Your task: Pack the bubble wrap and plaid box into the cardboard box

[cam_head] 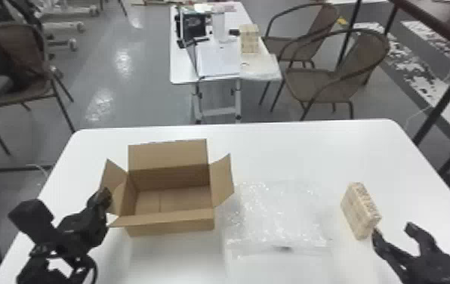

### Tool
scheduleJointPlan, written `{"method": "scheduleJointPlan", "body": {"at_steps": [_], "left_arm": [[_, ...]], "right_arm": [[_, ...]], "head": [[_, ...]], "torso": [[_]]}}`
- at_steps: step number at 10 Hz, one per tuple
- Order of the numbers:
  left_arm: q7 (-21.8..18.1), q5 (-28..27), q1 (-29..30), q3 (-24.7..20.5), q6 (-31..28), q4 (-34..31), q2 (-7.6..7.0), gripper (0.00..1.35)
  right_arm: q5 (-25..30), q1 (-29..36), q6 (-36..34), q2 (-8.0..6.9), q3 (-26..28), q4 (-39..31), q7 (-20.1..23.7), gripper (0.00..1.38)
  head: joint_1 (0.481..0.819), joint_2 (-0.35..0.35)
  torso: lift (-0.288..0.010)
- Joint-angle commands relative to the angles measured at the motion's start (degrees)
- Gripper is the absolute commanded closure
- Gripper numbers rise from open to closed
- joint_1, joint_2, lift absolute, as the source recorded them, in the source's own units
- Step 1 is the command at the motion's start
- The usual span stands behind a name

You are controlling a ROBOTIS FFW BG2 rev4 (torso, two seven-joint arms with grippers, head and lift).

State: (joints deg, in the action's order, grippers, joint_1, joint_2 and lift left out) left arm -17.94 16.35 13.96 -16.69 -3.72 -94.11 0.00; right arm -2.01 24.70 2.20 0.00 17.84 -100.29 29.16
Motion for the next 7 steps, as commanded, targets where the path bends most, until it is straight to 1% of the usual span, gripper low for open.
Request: {"method": "scheduleJointPlan", "body": {"at_steps": [1,2,4,5,6,7], "left_arm": [[0.0,-0.3,0.0,0.0,1.1,0.0,0.15,1.21],[0.0,-0.5,0.2,0.3,2.7,0.0,0.15,1.21],[2.5,-1.1,1.0,2.0,6.1,-0.5,0.15,1.21],[3.7,-1.1,1.4,2.9,7.3,-0.5,0.15,1.21],[4.2,-1.1,1.7,3.6,7.6,-0.5,0.15,1.21],[4.7,-1.1,2.0,4.4,7.8,-0.5,0.15,1.21]], "right_arm": [[0.0,0.0,0.0,-0.05,0.0,0.0,-0.1,0.51],[0.3,-0.1,0.0,-0.05,-0.3,-0.3,-0.1,0.51],[-0.2,-0.2,-0.3,-0.05,-0.4,-0.4,-0.1,0.51],[-0.4,-0.4,-2.3,-0.05,-1.0,-1.5,-0.1,0.51],[-0.4,-1.1,-5.8,-0.05,-1.7,-2.9,-0.2,0.51],[0.9,-2.2,-10.5,-0.05,-2.5,-4.8,-0.2,0.5]], "head": [[0.695,0.035],[0.695,0.036],[0.695,0.039],[0.695,0.039],[0.695,0.039],[0.695,0.041]], "torso": [[-0.044],[-0.044],[-0.044],[-0.044],[-0.044],[-0.044]]}}
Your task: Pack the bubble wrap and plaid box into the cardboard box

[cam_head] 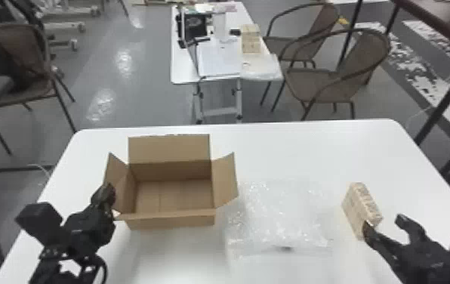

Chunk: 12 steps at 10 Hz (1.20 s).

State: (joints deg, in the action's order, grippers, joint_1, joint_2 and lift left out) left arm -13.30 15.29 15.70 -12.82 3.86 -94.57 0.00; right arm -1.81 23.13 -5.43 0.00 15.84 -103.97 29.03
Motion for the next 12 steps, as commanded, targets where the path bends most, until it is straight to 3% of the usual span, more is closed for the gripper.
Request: {"method": "scheduleJointPlan", "body": {"at_steps": [1,4,8,10,12], "left_arm": [[0.7,0.2,0.4,1.2,0.4,0.0,0.15,1.21],[2.3,1.0,0.6,2.8,1.2,0.0,0.15,1.21],[2.8,1.2,0.7,3.0,1.8,0.1,0.15,1.21],[2.9,1.4,0.6,3.4,1.8,0.2,0.15,1.21],[3.0,1.5,0.6,3.7,1.8,0.4,0.15,1.21]], "right_arm": [[3.0,-2.1,-5.4,-0.05,-1.2,-2.4,0.0,0.48],[9.5,-6.1,-17.4,-0.05,-5.8,-5.5,-0.7,0.47],[3.7,-13.9,-31.0,-0.05,-13.0,0.8,-4.2,0.41],[-3.7,-17.8,-32.3,0.62,-17.5,4.3,-9.5,0.41],[-1.6,-21.5,-40.0,0.26,-19.4,4.7,-11.0,0.42]], "head": [[0.695,0.042],[0.695,0.052],[0.695,0.102],[0.695,0.145],[0.695,0.186]], "torso": [[-0.044],[-0.044],[-0.044],[-0.044],[-0.044]]}}
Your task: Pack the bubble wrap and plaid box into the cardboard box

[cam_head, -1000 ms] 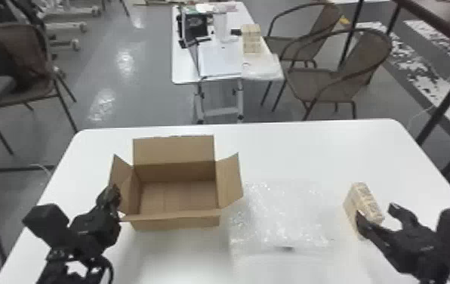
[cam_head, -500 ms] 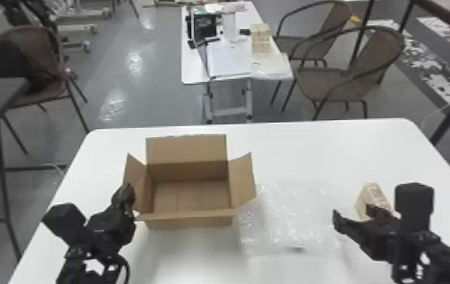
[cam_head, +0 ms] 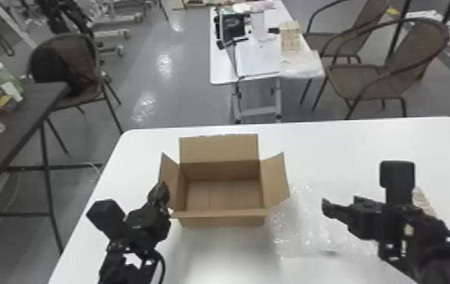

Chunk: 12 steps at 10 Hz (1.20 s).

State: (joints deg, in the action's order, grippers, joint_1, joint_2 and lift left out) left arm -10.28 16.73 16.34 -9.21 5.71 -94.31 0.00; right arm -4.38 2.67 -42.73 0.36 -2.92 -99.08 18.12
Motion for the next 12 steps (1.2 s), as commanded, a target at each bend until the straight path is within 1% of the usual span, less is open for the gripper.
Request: {"method": "scheduleJointPlan", "body": {"at_steps": [1,2,4,8,9,10,11,12], "left_arm": [[0.0,0.1,-0.1,0.3,0.0,0.2,0.15,1.21],[0.0,0.5,0.0,0.3,0.2,0.2,0.15,1.21],[0.0,0.8,-0.1,0.8,0.4,0.2,0.15,1.21],[0.0,0.9,-0.9,1.7,0.4,0.8,0.15,1.21],[0.0,1.0,-1.0,1.8,0.6,1.0,0.15,1.21],[0.0,1.1,-1.0,1.8,0.8,1.1,0.15,1.21],[0.0,1.3,-1.0,1.8,0.9,1.1,0.15,1.21],[0.0,1.3,-1.0,1.9,1.0,1.1,0.15,1.21]], "right_arm": [[0.4,-1.3,-3.7,-0.41,-0.6,-0.1,-2.6,0.42],[-0.1,-2.4,-5.3,-0.41,-0.6,1.3,-4.1,0.42],[-0.6,-6.3,-6.6,-0.36,-0.6,7.4,-4.2,0.42],[-4.1,-12.7,-6.5,-0.41,-1.5,18.8,-4.1,0.42],[-4.2,-13.2,-6.8,-0.41,-1.9,19.7,-4.1,0.42],[-4.4,-13.2,-6.9,-0.41,-2.0,19.9,-4.1,0.48],[-4.5,-13.2,-7.1,-0.41,-2.0,20.0,-4.1,0.6],[-4.5,-13.2,-8.0,-0.41,-2.0,20.1,-4.1,0.57]], "head": [[0.695,0.189],[0.695,0.186],[0.695,0.178],[0.695,0.171],[0.695,0.175],[0.695,0.18],[0.695,0.181],[0.695,0.183]], "torso": [[-0.044],[-0.044],[-0.044],[-0.044],[-0.044],[-0.044],[-0.044],[-0.044]]}}
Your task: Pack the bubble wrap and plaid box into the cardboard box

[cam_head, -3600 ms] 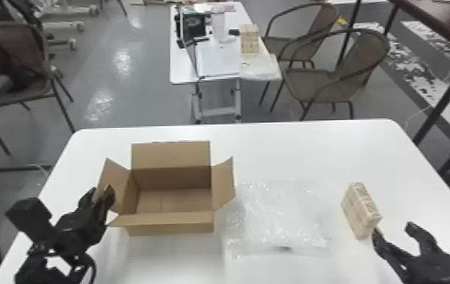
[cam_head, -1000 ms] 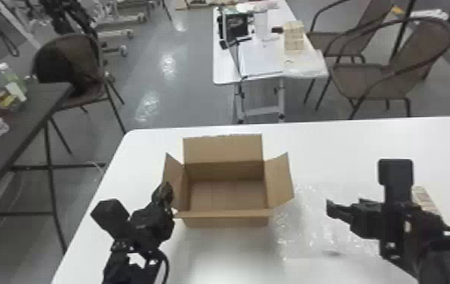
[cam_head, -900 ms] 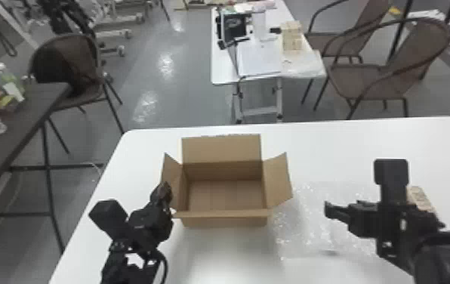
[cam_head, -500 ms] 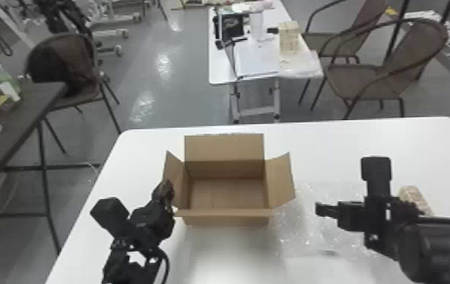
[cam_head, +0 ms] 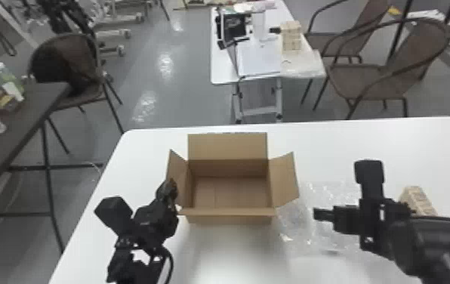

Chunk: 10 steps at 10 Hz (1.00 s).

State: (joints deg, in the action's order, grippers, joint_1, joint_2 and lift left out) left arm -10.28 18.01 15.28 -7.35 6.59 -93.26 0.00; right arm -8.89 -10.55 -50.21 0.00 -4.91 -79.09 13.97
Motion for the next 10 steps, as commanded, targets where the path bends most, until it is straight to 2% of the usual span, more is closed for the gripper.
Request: {"method": "scheduleJointPlan", "body": {"at_steps": [1,2,4,6,8,9,10], "left_arm": [[0.0,0.0,-0.1,0.2,0.1,0.0,0.15,1.21],[0.0,0.1,-0.1,0.3,0.3,0.0,0.15,1.21],[0.0,0.3,-0.1,0.4,0.5,0.2,0.15,1.21],[0.0,0.4,-0.1,0.3,0.5,0.2,0.15,1.21],[0.1,0.5,-0.1,0.4,0.5,0.2,0.15,1.21],[0.1,0.5,-0.1,0.4,0.5,0.3,0.15,1.21],[0.1,0.5,0.0,0.4,0.6,0.2,0.15,1.21]], "right_arm": [[0.0,-0.1,-1.2,-0.05,0.1,0.2,0.0,0.6],[0.2,-0.3,-2.5,-0.05,0.1,0.2,0.0,0.68],[0.5,-0.4,-4.6,0.26,0.1,0.2,0.0,0.69],[0.7,-0.7,-6.5,0.88,0.1,0.3,0.0,0.99],[1.1,-1.0,-7.7,1.14,0.1,0.2,0.0,1.07],[1.1,-0.8,-7.7,1.23,0.1,0.0,0.0,1.29],[1.1,-0.5,-7.4,1.41,0.1,-0.5,0.1,1.29]], "head": [[0.695,0.184],[0.695,0.184],[0.695,0.182],[0.695,0.176],[0.695,0.172],[0.695,0.17],[0.695,0.167]], "torso": [[-0.044],[-0.044],[-0.044],[-0.044],[-0.044],[-0.044],[-0.044]]}}
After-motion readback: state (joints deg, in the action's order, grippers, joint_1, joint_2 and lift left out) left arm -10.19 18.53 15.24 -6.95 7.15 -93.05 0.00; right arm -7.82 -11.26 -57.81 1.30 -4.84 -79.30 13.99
